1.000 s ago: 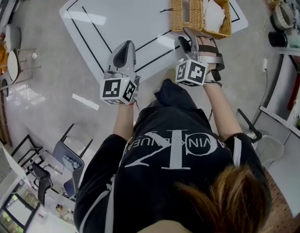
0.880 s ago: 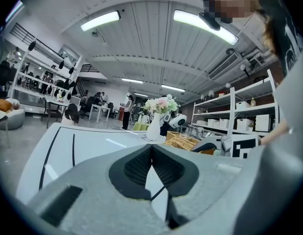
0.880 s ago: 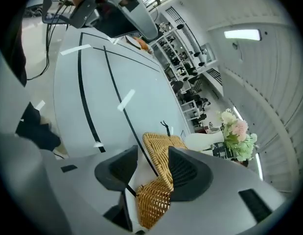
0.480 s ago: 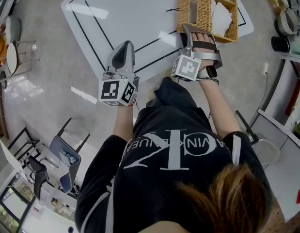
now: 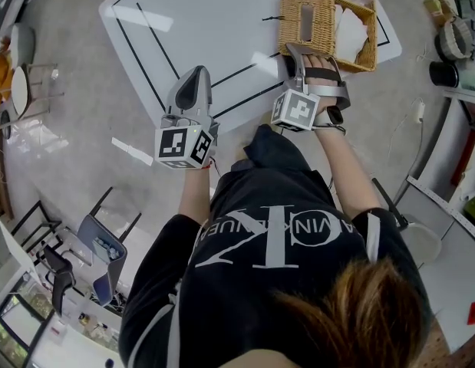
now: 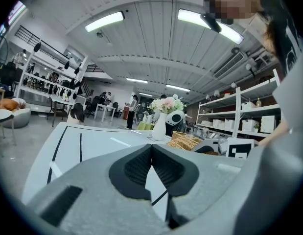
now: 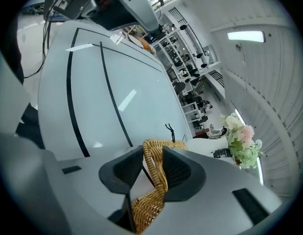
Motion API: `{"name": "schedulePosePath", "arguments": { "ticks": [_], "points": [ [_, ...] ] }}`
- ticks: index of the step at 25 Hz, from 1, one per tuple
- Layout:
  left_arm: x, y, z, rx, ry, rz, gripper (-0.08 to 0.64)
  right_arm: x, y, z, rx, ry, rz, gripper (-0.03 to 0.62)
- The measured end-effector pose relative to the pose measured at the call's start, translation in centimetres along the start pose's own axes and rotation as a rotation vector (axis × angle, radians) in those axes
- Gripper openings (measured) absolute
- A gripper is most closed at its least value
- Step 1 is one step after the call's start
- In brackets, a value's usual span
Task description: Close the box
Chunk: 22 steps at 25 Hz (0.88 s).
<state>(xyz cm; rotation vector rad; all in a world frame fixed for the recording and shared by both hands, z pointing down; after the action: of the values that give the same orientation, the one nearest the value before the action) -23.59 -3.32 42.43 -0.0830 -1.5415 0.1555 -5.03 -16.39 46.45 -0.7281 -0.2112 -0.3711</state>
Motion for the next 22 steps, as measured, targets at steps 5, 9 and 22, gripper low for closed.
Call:
{"name": "schedulePosePath", "arguments": {
  "ticks": [5,9,22],
  "points": [
    [-0.3,-0.9,-0.3,0.018,-0.014,-0.012,0.011,-0.3,0.7,-0.8,0.003,-0.1,-0.063,0.117],
    [-1.2,-1.6,-0.6,0.035,-0.025,-0.024,0.011,-0.6,1.7,-2.1,-0.012,-0.214,-0.12,0.115],
    [-3.0,-3.1,-1.7,0.093,-0.051,-0.045,0.011,0.1,4.7,-5.9,-0.039,-0.601,-0.285,0.11]
  ]
}}
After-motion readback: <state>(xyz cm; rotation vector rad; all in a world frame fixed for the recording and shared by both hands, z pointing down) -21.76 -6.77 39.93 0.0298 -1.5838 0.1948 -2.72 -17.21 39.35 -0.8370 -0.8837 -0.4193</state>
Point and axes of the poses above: the fingertips, and each gripper's own axes: y backward along the fingers, z to its left, x out of its underside, the point moved 9 cm from there along y, backward along the fingers, and after that the axes turned 13 degrees about -y, right-handed, at the moved point
